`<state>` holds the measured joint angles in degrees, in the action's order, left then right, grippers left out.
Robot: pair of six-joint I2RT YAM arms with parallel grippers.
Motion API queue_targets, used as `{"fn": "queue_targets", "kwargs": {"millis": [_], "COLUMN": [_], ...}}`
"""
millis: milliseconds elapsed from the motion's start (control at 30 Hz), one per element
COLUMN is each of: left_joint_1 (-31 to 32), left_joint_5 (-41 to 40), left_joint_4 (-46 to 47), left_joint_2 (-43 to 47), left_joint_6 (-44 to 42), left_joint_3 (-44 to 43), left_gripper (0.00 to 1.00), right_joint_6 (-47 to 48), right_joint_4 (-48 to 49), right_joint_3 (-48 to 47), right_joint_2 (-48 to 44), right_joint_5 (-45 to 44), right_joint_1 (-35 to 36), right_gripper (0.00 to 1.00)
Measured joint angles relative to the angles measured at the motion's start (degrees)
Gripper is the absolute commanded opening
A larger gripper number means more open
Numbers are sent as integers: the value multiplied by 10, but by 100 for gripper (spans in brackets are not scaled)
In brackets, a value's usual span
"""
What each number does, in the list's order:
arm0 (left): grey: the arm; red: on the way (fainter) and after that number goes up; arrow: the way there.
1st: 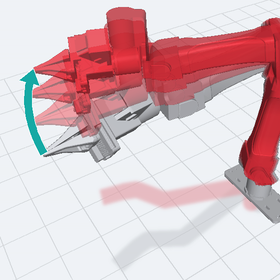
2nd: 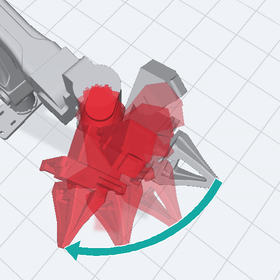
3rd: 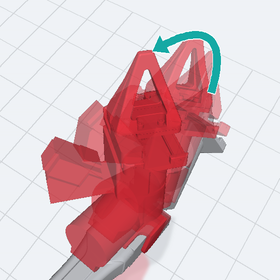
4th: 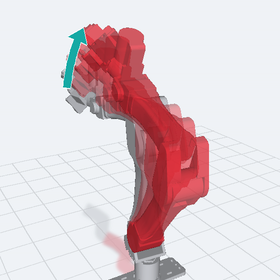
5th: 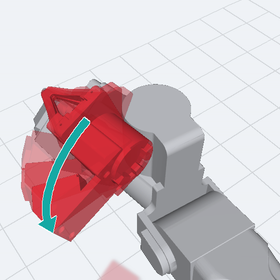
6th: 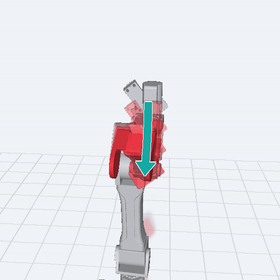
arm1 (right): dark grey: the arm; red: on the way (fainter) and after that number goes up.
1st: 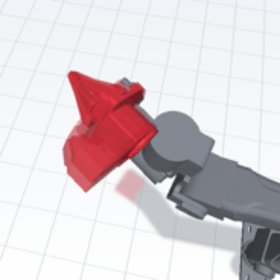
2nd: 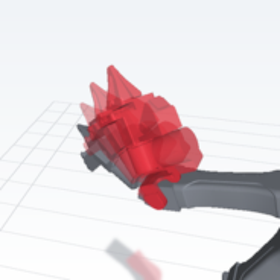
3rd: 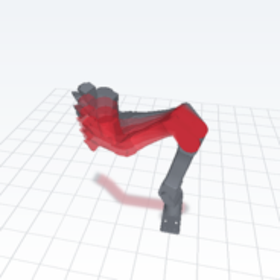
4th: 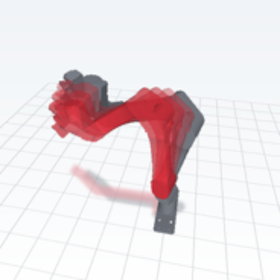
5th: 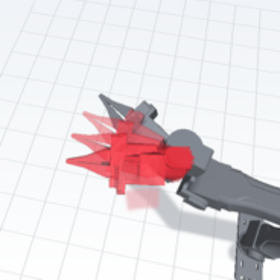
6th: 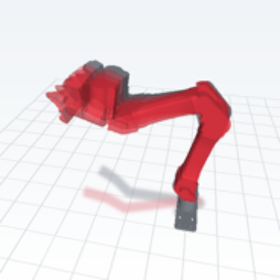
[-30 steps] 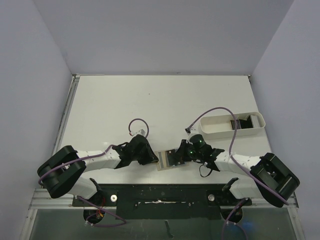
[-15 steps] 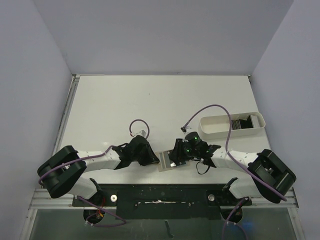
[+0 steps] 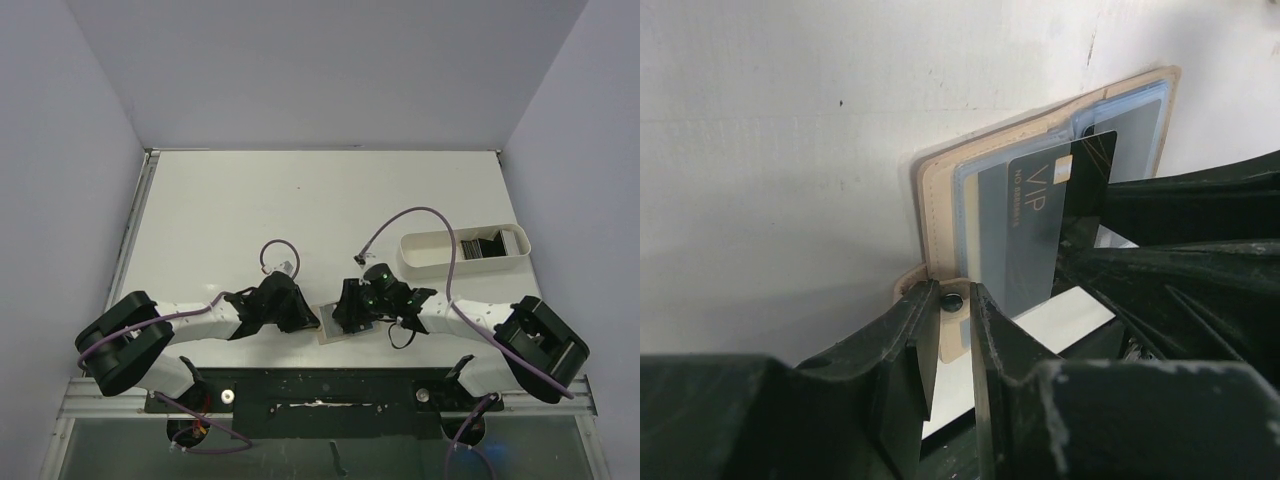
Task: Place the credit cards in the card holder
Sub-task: Insert the credit card into the card holder.
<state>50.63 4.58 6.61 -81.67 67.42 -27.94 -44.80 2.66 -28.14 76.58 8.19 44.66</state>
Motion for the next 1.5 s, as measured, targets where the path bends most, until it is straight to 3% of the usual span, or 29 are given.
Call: {"fn": "queue_targets", "kwargs": {"millis": [867, 1067, 1267, 1500], "left_joint_1": [-9, -25, -62, -70], "left_joint_5": [12, 16, 17, 22], "left_joint_4": [10, 5, -15, -29], "left_joint_2": [35, 47, 58, 66], "left_joint_6": [10, 8, -7, -21], "left_joint_3": [39, 42, 42, 40], "left_gripper": [15, 15, 16, 23], "right_joint_6": [23, 24, 28, 22], "right_joint_4": [6, -66, -145, -167], "right_joint_3": [-55, -80, -111, -100], "right_joint_2": [69, 50, -4, -30], "right_joint_5": [14, 1, -35, -55], "right_joint_1": [39, 45, 43, 14], "right_gripper": [53, 61, 62, 65]}}
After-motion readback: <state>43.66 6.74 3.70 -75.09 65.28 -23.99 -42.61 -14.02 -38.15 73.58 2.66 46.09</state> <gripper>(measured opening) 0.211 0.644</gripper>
